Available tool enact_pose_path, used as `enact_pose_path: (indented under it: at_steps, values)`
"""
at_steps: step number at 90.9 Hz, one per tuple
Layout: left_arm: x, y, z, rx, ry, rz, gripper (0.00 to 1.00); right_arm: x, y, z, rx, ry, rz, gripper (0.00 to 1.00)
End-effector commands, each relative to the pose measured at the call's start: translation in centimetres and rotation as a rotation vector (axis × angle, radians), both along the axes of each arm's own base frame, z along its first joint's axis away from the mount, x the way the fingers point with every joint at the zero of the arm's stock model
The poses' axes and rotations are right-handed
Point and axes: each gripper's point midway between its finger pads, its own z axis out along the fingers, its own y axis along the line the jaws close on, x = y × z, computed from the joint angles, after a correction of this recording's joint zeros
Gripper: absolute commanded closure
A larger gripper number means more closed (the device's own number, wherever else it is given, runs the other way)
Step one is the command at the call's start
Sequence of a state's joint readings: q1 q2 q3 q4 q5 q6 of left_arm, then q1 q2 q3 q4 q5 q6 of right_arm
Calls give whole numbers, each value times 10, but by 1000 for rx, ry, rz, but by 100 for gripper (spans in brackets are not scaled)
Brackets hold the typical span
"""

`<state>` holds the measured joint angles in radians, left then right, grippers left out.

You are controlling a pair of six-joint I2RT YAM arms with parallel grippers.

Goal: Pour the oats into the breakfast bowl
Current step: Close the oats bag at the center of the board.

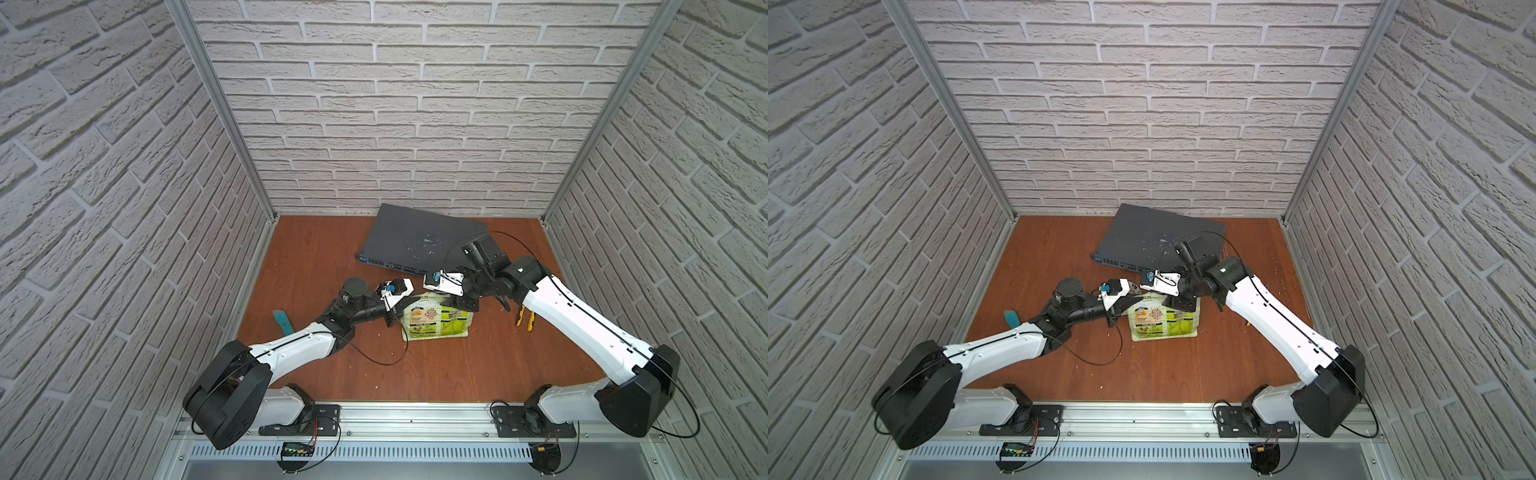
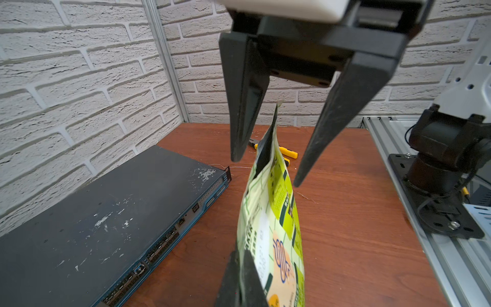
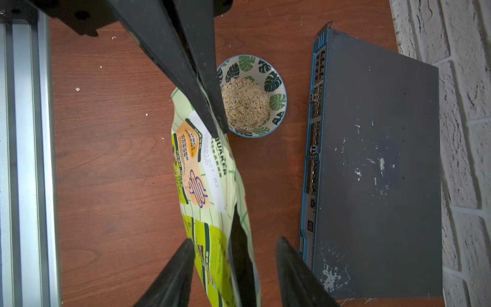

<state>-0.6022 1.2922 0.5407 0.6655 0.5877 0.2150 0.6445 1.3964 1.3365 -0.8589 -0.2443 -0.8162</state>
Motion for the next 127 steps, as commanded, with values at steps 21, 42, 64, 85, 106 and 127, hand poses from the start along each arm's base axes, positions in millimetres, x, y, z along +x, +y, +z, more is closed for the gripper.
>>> enact_pose_path:
  at_steps: [21,42,64,85,106,127]
  values:
    - [-6,3,34,-100,-117,-5,100,0,8,-7,-24,16,44,84]
    - [-8,8,30,-94,-115,17,100,2,3,-4,-36,-13,32,97]
    - [-10,19,6,-54,-66,72,75,2,6,4,-1,-22,24,96]
    - [-15,25,3,-48,-50,83,92,0,12,5,27,2,28,86]
    - [-16,24,10,-63,-69,72,100,4,21,1,18,33,46,73]
    - [-16,24,13,-66,-88,74,100,3,11,-9,-57,99,45,72]
